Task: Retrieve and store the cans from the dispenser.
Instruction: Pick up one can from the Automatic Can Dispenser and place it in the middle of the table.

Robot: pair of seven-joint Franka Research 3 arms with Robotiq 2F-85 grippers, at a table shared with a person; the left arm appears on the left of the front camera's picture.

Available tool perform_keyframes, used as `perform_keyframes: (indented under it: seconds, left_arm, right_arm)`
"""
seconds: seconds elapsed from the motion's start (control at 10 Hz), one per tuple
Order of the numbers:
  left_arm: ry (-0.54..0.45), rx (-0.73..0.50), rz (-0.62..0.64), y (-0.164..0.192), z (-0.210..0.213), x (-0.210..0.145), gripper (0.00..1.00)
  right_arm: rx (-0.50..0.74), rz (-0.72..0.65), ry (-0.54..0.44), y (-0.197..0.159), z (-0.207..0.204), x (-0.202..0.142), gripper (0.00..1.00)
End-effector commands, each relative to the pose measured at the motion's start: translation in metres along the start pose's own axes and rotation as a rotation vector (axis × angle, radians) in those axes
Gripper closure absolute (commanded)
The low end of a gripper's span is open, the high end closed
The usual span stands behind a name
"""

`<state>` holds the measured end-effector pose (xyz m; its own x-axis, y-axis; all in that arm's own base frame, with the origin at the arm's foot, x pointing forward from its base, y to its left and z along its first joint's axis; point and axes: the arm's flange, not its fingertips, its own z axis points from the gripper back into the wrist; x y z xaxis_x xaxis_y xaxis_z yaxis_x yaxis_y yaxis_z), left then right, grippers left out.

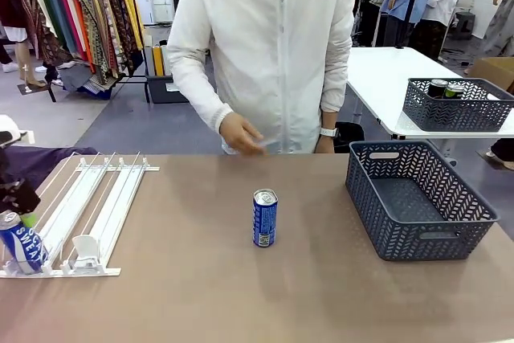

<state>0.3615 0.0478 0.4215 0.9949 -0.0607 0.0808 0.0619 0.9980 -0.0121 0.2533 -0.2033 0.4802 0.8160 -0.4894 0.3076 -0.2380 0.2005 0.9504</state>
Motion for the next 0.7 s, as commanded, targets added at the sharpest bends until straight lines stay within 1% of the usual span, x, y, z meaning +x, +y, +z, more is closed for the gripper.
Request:
perform_keyframes:
  seconds: [0.0, 0.3, 0.6]
  left_arm:
    - [0.033, 0.036, 0.023, -0.002, -0.017, 0.000, 0.00]
    - [0.063, -0.011, 0.029, -0.001, -0.032, 0.004, 0.00]
    - [0.058, -0.042, 0.015, -0.003, -0.035, 0.003, 0.00]
  right_arm:
    - [0.017, 0.025, -0.012, 0.001, -0.001, 0.002, 0.00]
    - [0.017, 0.025, -0.012, 0.001, -0.001, 0.002, 0.00]
    - [0.017, 0.025, -0.012, 0.001, -0.001, 0.002, 0.00]
